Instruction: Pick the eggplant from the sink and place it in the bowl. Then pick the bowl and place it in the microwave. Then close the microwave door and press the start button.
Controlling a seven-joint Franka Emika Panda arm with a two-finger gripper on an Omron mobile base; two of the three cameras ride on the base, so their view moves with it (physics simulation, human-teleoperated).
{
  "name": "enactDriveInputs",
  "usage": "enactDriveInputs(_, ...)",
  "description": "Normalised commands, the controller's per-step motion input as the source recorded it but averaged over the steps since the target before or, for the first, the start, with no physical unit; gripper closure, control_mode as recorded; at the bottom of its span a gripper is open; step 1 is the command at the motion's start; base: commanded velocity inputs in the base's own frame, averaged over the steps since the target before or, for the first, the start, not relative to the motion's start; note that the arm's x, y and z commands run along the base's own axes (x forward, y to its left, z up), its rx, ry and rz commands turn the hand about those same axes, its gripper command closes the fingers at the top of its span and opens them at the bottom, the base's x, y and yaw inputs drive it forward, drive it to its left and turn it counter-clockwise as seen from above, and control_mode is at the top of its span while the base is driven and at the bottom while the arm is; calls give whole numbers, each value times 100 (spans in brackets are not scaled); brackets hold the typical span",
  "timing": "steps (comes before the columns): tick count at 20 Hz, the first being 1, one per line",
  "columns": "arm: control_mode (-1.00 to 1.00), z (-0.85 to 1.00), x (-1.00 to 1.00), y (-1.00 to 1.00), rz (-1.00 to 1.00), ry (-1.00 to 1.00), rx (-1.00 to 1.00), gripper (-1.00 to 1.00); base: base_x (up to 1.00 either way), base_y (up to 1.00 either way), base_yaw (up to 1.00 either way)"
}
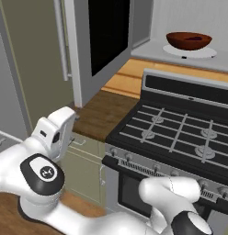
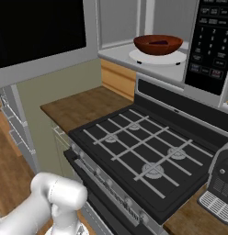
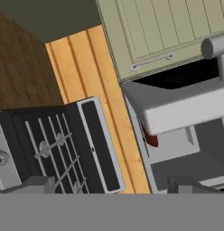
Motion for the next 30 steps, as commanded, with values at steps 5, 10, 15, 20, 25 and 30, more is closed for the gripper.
enactDriveInputs(5,-100,-34,55,27,-7,0,-10,-100,0,0,0)
enactDriveInputs(10,-100,-15,57,13,-16,0,-11,-100,0,0,0)
enactDriveInputs(15,-100,-1,46,10,-16,-1,-5,-100,0,0,0)
enactDriveInputs(20,-100,3,13,1,-11,-4,-2,-100,0,0,0)
enactDriveInputs(25,-100,12,0,-7,0,-5,-2,-100,0,0,0)
enactDriveInputs(30,-100,4,7,-24,4,-1,-13,-100,0,0,0)
